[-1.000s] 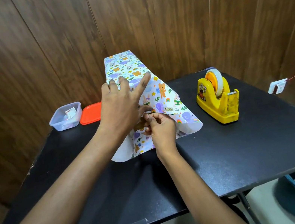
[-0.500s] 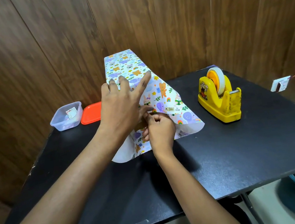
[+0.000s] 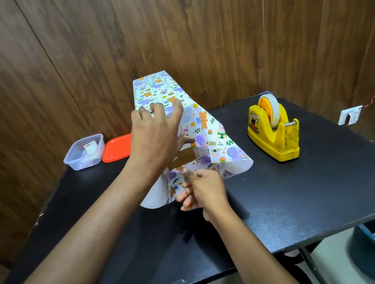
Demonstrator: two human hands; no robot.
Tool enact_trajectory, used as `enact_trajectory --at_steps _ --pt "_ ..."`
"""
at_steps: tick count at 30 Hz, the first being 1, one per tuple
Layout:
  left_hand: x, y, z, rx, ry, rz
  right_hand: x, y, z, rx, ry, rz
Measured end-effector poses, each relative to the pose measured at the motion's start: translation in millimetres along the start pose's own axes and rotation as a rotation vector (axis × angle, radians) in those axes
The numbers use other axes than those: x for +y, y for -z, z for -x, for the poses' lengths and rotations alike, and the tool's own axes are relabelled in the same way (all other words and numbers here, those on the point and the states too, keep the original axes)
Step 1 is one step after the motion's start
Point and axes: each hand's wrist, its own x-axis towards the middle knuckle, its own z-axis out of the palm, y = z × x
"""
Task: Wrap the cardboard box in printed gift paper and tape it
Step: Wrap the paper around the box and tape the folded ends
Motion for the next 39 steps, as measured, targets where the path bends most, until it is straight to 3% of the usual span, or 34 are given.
enact_trajectory --at_steps 3,5,7,9,12,14,16,18,21,30,39 --pt "6.7 9.7 -8.7 -0.069 0.046 0.049 -27.2 9.1 35.7 -0.184 0.036 0.136" --pt "14.2 14.5 -14.6 -0.142 0.07 0.091 -51.6 23.1 52.6 -0.2 0.133 0.192" --pt "20.0 18.2 -19.6 -0.168 0.079 0.117 -79.2 44.5 59.3 -0.1 0.287 0.231" --pt "21.1 20.7 -20.8 -0.182 0.076 0.137 -105.1 72.7 51.9 0.105 0.462 0.288" --pt "20.2 22.8 -19.3 -0.195 0.077 0.146 -131.7 121.7 16.2 0.527 0.633 0.671" --pt "18.8 23.0 -17.8 -0.212 0.075 0.138 -142.0 151.6 -15.4 0.659 0.542 1.022" --pt "19.0 23.6 -18.1 -0.225 0.072 0.136 -148.0 174.3 -45.5 0.59 0.314 1.185" --pt "18.8 24.5 -18.2 -0.229 0.072 0.143 -149.0 185.2 -63.5 0.465 0.121 1.176" --pt "18.8 25.3 -17.0 -0.232 0.076 0.139 -148.8 190.7 -76.4 0.355 0.015 0.96" --pt "18.1 26.7 -17.2 -0.248 0.075 0.142 -148.2 188.3 -75.0 0.465 0.092 0.558" --pt "18.6 28.9 -17.9 -0.263 0.074 0.138 -108.8 208.3 -63.6 0.472 0.058 0.508"
